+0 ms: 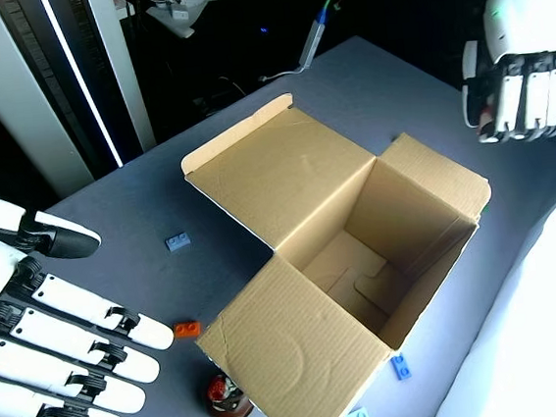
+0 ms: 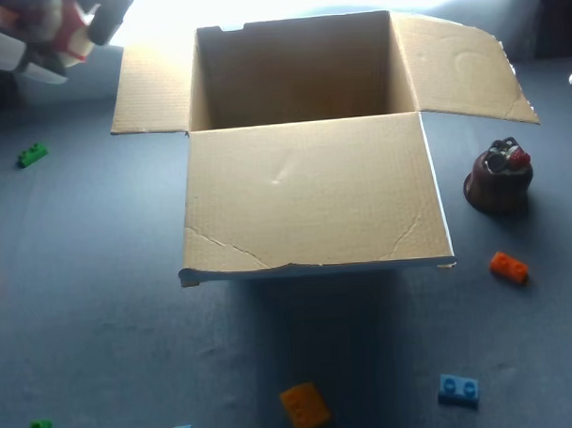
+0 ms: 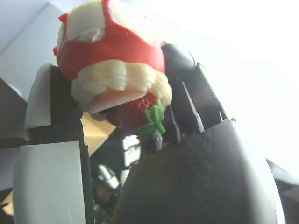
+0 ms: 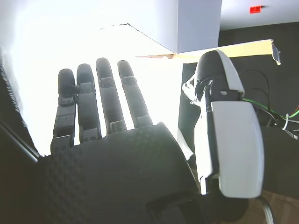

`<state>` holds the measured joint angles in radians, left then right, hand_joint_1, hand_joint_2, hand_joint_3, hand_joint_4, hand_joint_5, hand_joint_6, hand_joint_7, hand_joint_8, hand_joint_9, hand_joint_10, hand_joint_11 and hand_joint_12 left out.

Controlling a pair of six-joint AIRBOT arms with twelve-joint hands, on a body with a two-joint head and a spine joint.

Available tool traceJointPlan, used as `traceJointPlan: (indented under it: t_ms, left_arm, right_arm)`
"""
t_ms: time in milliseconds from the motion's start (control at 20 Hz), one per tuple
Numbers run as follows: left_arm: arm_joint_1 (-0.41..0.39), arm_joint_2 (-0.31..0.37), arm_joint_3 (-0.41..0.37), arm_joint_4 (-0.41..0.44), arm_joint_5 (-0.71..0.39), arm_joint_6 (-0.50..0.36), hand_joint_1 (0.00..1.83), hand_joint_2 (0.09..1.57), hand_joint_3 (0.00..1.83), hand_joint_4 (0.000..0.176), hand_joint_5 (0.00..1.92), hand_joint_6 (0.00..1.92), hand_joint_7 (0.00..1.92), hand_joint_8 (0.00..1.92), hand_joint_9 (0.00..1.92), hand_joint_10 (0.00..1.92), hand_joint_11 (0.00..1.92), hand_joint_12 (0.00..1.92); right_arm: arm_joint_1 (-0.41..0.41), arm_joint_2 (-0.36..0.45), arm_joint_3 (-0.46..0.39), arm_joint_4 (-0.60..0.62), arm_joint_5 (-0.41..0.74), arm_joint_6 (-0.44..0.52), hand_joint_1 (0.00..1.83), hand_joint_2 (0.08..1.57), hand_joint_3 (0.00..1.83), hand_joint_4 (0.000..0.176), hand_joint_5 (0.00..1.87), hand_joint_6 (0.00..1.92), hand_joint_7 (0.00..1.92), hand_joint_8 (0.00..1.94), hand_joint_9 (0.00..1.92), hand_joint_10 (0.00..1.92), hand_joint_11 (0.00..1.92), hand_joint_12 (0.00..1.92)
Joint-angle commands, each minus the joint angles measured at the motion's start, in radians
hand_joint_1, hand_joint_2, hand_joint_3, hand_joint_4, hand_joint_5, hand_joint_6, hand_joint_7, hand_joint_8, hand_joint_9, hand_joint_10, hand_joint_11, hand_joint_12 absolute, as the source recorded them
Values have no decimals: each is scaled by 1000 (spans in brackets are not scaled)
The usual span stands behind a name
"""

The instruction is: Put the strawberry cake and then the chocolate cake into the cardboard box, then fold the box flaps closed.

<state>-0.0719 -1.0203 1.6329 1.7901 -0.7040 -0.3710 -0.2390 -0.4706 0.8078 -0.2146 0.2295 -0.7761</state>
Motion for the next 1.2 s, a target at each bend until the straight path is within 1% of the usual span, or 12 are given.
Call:
traceJointPlan:
  t_ms: [0, 150, 200, 250, 300, 500, 600, 650, 850, 900, 1050, 1150]
  left_arm:
    - [-22, 2, 9, -64, 10, 1, 1295, 1277, 23, 0, 672, 1275, 570, 1702, 644, 1748, 558, 1921]
    - [-47, -27, 14, -54, -8, -11, 1308, 1298, 5, 0, 630, 1330, 555, 1687, 644, 1754, 521, 1921]
    - [-55, -38, 14, -47, -13, -15, 1425, 1276, 0, 0, 533, 1276, 555, 1606, 643, 1695, 518, 1921]
    - [-62, -52, 14, -34, -20, -24, 1335, 1287, 5, 0, 628, 1299, 559, 1672, 647, 1720, 517, 1921]
    - [-65, -63, 14, -32, -31, -33, 1430, 1273, 1, 0, 552, 1212, 559, 1598, 640, 1690, 505, 1921]
    - [-68, -102, 3, -8, -75, -68, 1459, 1253, 0, 0, 577, 1096, 589, 1543, 667, 1628, 484, 1917]
    - [-70, -118, -11, 13, -76, -71, 1457, 1259, 0, 0, 554, 1156, 580, 1566, 651, 1652, 461, 1918]
    - [-80, -217, -36, 58, -51, -68, 1455, 1273, 3, 0, 546, 1176, 568, 1574, 620, 1717, 467, 1921]
    - [-74, -256, -31, 73, -51, -67, 1449, 1297, 16, 0, 479, 1355, 520, 1648, 570, 1784, 475, 1921]
    - [-68, -267, -31, 78, -51, -67, 1319, 1326, 23, 0, 549, 1433, 506, 1746, 559, 1841, 473, 1921]
    - [-46, -292, -31, 92, -50, -63, 1293, 1336, 19, 0, 576, 1413, 501, 1785, 557, 1883, 532, 1921]
    - [-29, -303, -28, 95, -43, -51, 1438, 1310, 32, 0, 484, 1354, 488, 1689, 541, 1833, 467, 1921]
  right_arm:
    - [16, 10, 2, 14, 102, 0, 94, 1114, 1, 0, 149, 0, 145, 0, 153, 2, 0, 502]
    - [17, 10, 2, 14, 102, -1, 90, 1126, 3, 0, 120, 1, 160, 2, 166, 1, 0, 563]
    - [17, 10, 2, 14, 102, -1, 95, 1124, 1, 0, 113, 0, 158, 1, 163, 0, 0, 547]
    - [17, 10, 2, 14, 102, -1, 97, 1110, 0, 0, 129, 5, 170, 3, 171, 2, 0, 574]
    - [17, 10, 2, 14, 102, -2, 114, 1102, 0, 0, 136, 6, 174, 4, 172, 3, 0, 578]
    - [17, 10, 4, 56, 94, -2, 107, 1116, 6, 0, 128, 1, 179, 1, 173, 1, 0, 559]
    - [15, 9, 16, 130, 87, -2, 103, 1135, 5, 0, 142, 3, 165, 1, 160, 1, 0, 501]
    - [1, -3, 41, 163, 114, -11, 141, 1154, 1, 0, 156, 2, 202, 2, 179, 1, 0, 362]
    - [2, -6, 44, 163, 118, -28, 101, 1157, 1, 0, 145, 2, 231, 7, 220, 12, 0, 396]
    - [2, -7, 47, 163, 122, -28, 83, 1157, 1, 0, 146, 2, 243, 9, 235, 15, 0, 407]
    - [2, -12, 59, 167, 120, -28, 100, 1158, 1, 0, 131, 0, 203, 1, 182, 0, 0, 317]
    - [2, -15, 66, 167, 117, -28, 142, 1142, 0, 0, 182, 8, 253, 7, 247, 15, 0, 489]
